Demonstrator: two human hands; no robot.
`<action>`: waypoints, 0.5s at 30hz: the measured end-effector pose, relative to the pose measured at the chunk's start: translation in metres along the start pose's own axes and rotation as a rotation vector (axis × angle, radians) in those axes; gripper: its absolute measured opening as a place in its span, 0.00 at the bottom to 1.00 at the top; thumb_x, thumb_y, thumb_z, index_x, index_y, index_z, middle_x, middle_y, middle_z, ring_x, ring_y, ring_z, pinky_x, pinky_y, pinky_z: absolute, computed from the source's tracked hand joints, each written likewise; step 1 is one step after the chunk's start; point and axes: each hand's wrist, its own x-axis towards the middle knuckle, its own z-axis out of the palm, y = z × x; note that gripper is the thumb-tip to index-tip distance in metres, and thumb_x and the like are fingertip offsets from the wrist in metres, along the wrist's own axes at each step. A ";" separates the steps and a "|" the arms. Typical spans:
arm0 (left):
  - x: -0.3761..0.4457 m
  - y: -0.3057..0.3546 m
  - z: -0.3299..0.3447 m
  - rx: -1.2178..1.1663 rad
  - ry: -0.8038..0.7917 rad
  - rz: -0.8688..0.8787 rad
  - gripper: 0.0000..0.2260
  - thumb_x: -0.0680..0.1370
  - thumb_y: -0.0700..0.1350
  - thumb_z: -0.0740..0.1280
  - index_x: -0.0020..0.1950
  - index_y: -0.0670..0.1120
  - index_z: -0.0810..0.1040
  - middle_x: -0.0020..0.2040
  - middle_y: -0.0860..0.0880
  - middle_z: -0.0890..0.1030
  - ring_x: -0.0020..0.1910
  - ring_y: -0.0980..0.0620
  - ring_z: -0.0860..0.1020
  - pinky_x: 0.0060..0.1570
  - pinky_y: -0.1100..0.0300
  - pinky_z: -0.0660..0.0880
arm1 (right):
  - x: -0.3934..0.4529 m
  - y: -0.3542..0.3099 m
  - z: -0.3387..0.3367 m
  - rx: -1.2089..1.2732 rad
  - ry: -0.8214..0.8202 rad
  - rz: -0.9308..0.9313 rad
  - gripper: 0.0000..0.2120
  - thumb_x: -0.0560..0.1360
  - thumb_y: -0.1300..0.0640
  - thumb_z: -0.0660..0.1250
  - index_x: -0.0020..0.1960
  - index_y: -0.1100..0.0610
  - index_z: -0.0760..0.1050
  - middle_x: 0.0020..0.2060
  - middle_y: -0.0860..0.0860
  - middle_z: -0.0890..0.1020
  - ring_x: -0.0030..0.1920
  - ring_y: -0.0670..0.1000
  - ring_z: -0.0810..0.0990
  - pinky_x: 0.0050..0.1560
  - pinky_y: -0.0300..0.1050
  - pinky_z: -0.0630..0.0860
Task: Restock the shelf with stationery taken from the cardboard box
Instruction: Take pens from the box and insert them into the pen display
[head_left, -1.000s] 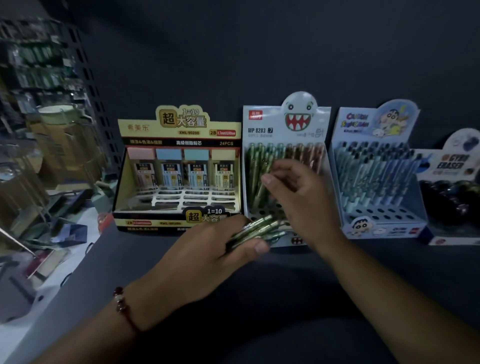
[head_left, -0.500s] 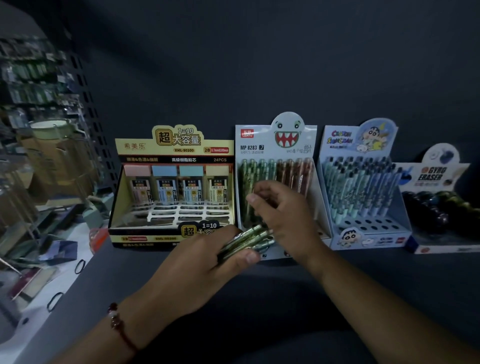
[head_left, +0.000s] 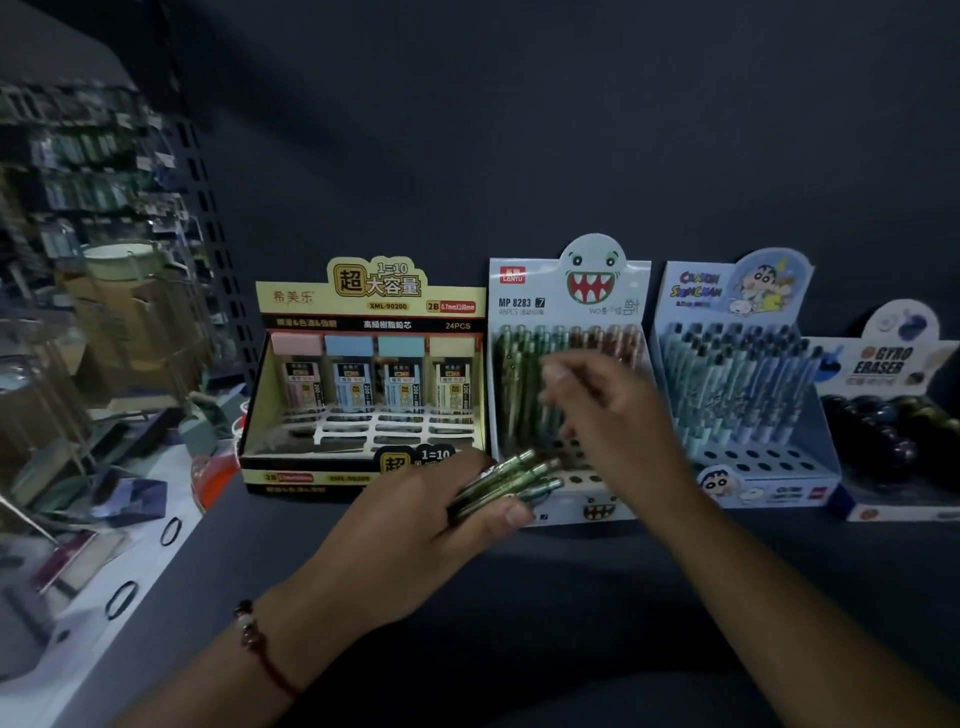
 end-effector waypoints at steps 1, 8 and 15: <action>0.000 0.000 0.000 0.006 0.006 -0.007 0.15 0.75 0.68 0.57 0.42 0.57 0.68 0.35 0.61 0.76 0.28 0.58 0.73 0.26 0.66 0.61 | -0.002 -0.005 -0.007 0.041 0.010 -0.010 0.10 0.78 0.44 0.62 0.55 0.43 0.78 0.42 0.43 0.83 0.35 0.40 0.79 0.35 0.33 0.74; 0.002 -0.006 0.001 0.018 0.006 -0.016 0.16 0.74 0.69 0.59 0.50 0.59 0.72 0.36 0.58 0.78 0.31 0.58 0.77 0.27 0.67 0.65 | -0.029 -0.014 -0.010 0.145 -0.435 -0.028 0.13 0.71 0.39 0.66 0.53 0.39 0.81 0.48 0.43 0.84 0.51 0.42 0.82 0.48 0.34 0.77; 0.002 -0.010 0.003 0.024 -0.022 -0.028 0.18 0.73 0.69 0.60 0.50 0.57 0.75 0.35 0.58 0.78 0.35 0.60 0.77 0.30 0.68 0.66 | -0.033 -0.023 -0.007 0.078 -0.475 0.016 0.05 0.73 0.54 0.72 0.48 0.46 0.83 0.41 0.40 0.83 0.44 0.40 0.81 0.43 0.29 0.73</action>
